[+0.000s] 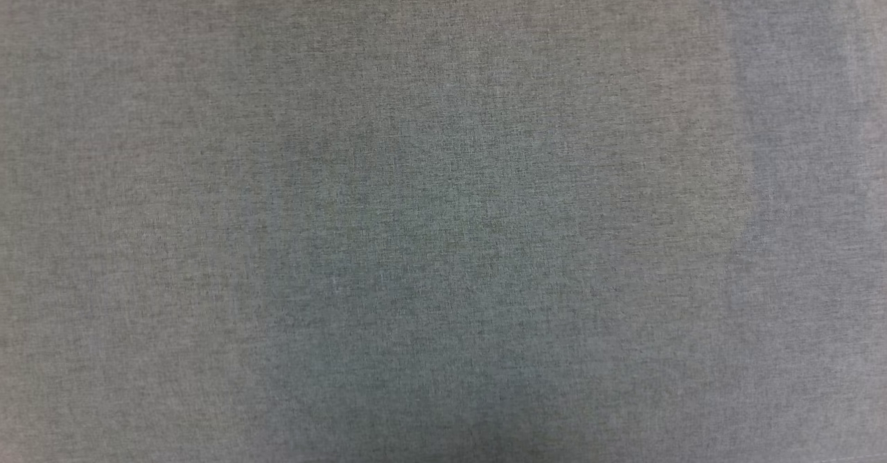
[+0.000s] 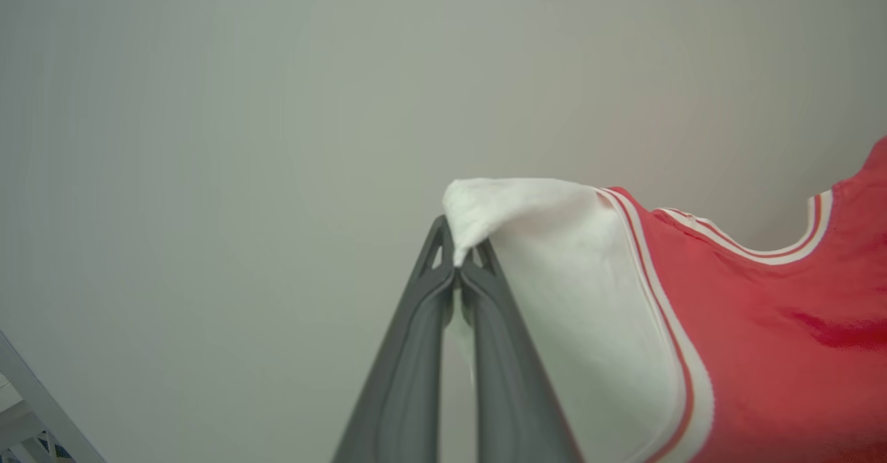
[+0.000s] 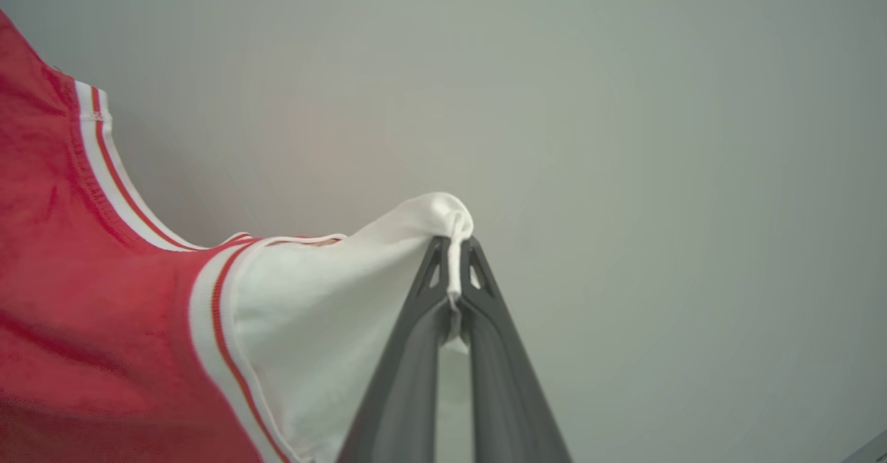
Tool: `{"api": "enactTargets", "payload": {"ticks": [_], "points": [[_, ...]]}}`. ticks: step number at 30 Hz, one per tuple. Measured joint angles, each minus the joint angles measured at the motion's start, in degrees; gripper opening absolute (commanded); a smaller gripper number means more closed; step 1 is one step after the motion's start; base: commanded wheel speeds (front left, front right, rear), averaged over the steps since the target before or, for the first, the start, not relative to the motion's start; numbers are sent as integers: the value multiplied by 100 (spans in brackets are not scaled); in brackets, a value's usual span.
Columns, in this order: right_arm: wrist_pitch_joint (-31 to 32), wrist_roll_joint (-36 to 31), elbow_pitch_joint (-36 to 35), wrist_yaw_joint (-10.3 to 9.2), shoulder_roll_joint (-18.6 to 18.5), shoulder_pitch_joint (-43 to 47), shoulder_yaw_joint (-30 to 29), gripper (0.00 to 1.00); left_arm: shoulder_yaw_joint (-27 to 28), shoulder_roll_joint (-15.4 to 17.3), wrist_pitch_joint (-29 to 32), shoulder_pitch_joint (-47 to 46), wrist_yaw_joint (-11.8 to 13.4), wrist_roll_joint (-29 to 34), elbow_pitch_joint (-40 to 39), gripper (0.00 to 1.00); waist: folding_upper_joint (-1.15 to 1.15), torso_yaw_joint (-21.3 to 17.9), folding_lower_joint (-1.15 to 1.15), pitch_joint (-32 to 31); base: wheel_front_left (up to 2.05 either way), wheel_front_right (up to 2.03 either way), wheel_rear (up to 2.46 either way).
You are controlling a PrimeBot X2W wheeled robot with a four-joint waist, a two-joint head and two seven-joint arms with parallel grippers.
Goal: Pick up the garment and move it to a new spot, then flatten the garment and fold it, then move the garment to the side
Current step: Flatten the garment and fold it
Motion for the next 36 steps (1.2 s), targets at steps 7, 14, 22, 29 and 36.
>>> {"api": "enactTargets", "payload": {"ticks": [7,14,22,29,36], "points": [[-442,240,641,0,145,-59,676,0,-222,-66,-287,155,-91,-183,592,0,0,49,0,11,0,0,0],[-838,717,816,0,297,825,1438,0,-544,-14,-539,1281,-91,-705,632,0,0,55,0,-261,0,0,0],[-1098,1433,538,0,213,2013,2129,0,-728,199,-722,2726,-92,-1211,276,0,0,120,0,-743,0,0,0],[-1217,1956,219,0,-85,3089,2585,0,-693,523,-812,4172,-88,-1532,-247,0,0,178,0,-1289,0,0,0],[-1302,2283,-357,0,-407,4408,3041,0,-498,814,-817,6068,245,-1873,-1141,0,0,220,0,-1877,0,0,0]]}}
